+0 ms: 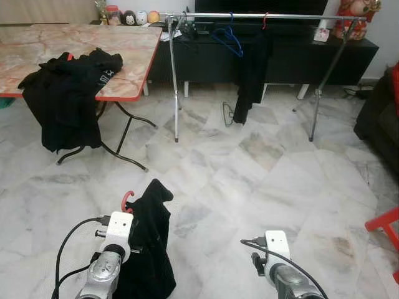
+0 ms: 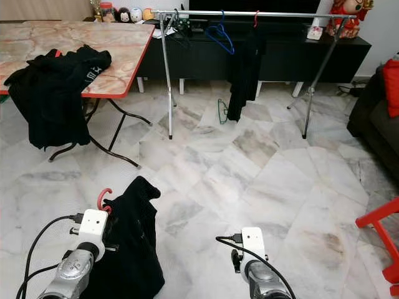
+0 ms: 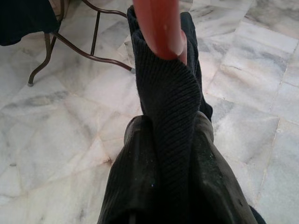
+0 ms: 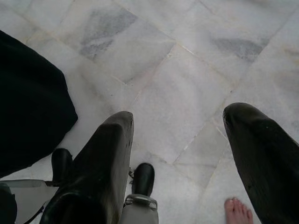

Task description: Hang hanger

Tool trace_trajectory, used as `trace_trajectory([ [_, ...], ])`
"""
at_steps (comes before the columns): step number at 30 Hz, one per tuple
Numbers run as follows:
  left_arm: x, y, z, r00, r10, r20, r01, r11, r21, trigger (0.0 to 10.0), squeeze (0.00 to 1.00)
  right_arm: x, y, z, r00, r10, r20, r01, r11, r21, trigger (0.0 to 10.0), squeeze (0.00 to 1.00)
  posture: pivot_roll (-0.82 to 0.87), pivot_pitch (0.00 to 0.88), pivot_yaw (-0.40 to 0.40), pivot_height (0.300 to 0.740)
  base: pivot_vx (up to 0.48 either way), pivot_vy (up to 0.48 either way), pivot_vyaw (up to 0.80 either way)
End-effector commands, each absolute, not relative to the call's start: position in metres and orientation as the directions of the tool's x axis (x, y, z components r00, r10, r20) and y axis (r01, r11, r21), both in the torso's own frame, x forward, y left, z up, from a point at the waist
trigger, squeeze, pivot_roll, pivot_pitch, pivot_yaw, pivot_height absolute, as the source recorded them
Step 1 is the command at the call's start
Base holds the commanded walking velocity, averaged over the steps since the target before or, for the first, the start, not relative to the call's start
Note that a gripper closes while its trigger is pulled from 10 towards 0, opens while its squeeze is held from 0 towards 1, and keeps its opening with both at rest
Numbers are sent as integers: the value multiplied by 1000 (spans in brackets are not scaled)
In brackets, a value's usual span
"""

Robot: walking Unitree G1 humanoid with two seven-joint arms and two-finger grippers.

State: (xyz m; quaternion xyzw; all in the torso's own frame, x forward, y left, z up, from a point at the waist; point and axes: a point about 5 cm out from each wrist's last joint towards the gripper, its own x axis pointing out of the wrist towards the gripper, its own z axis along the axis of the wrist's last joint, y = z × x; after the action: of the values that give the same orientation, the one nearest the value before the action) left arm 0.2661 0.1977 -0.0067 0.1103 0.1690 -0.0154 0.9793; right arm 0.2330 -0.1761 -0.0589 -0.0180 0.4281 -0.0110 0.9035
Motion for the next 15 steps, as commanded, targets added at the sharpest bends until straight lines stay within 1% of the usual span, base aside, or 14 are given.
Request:
trace_trajectory([
  [1, 272, 200, -1, 947, 11, -322, 62, 975, 216, 10000, 0, 235, -177, -58, 636, -42, -770, 12, 999, -44, 10000, 0, -79, 0, -24, 740, 0, 0, 0],
  [12, 275, 197, 0, 946, -13, -325, 83, 976, 201, 10000, 0, 238, -176, -55, 643, -36, -765, 6, 999, -41, 10000, 0, -88, 0, -22, 740, 0, 0, 0],
  [15, 276, 197, 0, 946, -15, -324, 85, 976, 202, 10000, 0, 239, -177, -55, 642, -36, -766, 5, 999, -43, 10000, 0, -89, 0, -22, 740, 0, -270, 0],
])
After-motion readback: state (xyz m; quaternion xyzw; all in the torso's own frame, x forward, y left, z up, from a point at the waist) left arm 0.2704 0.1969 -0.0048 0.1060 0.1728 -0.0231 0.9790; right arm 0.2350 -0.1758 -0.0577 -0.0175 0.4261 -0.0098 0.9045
